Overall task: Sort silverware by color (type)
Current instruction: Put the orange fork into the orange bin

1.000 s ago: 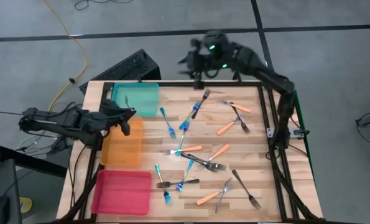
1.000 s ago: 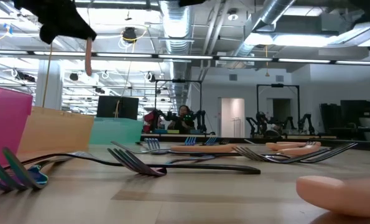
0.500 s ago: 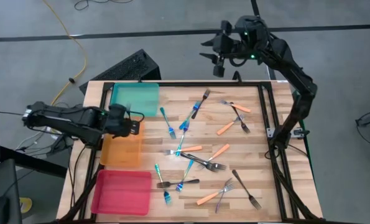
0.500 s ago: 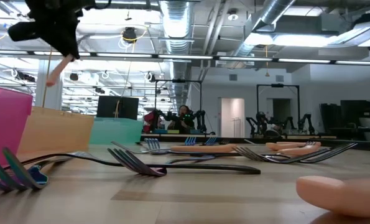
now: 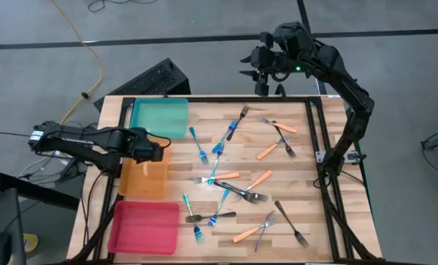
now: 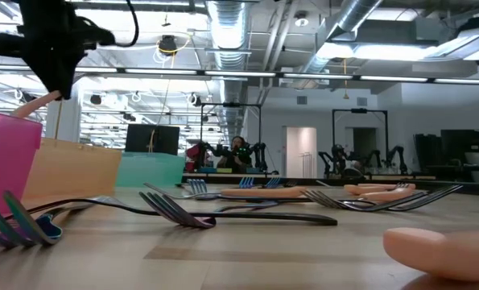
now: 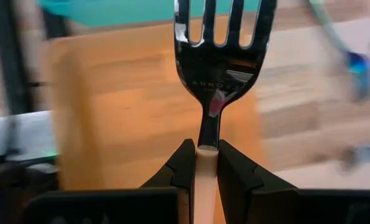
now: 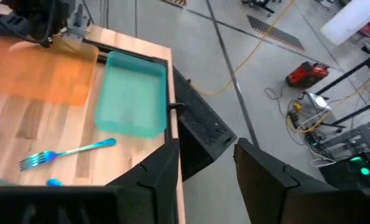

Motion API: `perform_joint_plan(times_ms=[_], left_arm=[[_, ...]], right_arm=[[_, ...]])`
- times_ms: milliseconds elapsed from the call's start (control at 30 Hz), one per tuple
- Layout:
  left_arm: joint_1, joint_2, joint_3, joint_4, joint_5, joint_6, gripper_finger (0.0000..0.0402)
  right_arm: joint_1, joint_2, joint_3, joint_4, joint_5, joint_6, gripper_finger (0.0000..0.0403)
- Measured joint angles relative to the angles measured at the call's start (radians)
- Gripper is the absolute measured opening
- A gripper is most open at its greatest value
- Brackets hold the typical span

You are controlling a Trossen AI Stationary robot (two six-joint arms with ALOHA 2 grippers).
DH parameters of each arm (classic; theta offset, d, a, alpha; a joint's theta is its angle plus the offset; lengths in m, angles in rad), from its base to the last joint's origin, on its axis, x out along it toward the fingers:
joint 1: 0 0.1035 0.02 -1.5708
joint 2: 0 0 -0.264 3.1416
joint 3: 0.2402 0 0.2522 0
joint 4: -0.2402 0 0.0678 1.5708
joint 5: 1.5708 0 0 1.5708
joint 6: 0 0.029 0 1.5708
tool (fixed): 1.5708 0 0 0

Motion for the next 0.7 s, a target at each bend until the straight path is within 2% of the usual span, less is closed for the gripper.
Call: perform_joint_plan(times_ms=[333,700], left_arm=[[0.035,0.043,-0.009,0.039,-0.018,0.062,0.0023],[0.075,0.038,-0.206,0.217,0.137,0.11,0.0023]], right_arm=[[0.0,0.001,0.0,-0.03,-0.002,0.005,0.0175],[0.0,0.001,0.0,-0.025,-0.026,0.016,0.0175]])
